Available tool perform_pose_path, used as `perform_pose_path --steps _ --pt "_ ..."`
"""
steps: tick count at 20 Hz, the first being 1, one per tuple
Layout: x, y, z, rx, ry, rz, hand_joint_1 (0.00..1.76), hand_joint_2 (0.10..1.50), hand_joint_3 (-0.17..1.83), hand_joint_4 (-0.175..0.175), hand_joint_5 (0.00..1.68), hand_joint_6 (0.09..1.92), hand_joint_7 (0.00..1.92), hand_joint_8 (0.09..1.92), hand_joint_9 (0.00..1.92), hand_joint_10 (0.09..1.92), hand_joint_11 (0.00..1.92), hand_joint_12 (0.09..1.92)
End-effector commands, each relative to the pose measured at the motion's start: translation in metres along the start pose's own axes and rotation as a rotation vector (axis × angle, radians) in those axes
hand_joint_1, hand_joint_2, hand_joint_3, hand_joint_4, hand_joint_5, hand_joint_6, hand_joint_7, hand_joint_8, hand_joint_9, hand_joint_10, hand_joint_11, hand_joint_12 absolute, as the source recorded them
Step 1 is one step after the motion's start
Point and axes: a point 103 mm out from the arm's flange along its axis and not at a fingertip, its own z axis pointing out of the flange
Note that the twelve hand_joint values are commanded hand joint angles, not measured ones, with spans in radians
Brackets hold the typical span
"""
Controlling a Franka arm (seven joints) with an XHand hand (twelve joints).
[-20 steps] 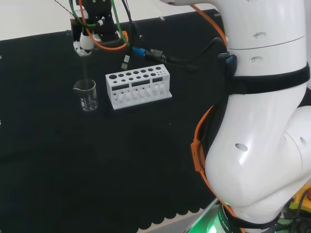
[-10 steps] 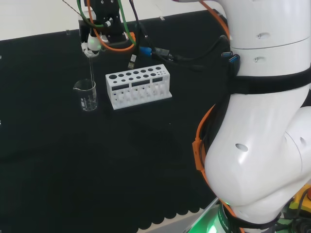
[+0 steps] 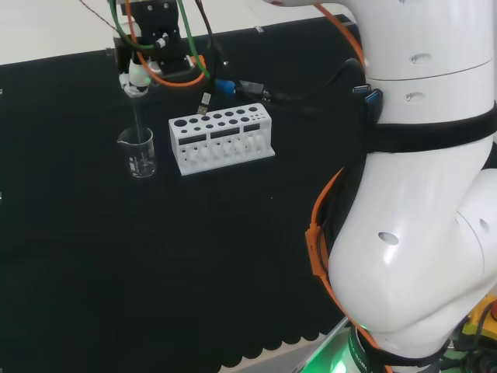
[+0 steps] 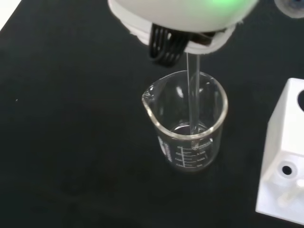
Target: Stir in the beaker to the left of the white test tube rack with the glass rod.
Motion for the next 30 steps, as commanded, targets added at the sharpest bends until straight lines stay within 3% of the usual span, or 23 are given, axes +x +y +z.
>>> perform_pose_path --steps 1,12,30 --pt "0.022 0.010 0.004 0.012 -0.016 -0.011 1.33 0.63 0.69 -0.175 1.21 0.58 1.44 0.60 1.82 0.19 1.60 0.57" --pt "0.011 0.016 -0.010 -0.006 -0.008 0.002 1.33 0.63 0.69 -0.175 1.21 0.58 1.44 0.60 1.82 0.19 1.60 0.57" --pt "-0.004 0.002 -0.006 0.004 -0.015 0.035 1.33 0.63 0.69 -0.175 1.21 0.58 1.44 0.60 1.82 0.18 1.60 0.57"
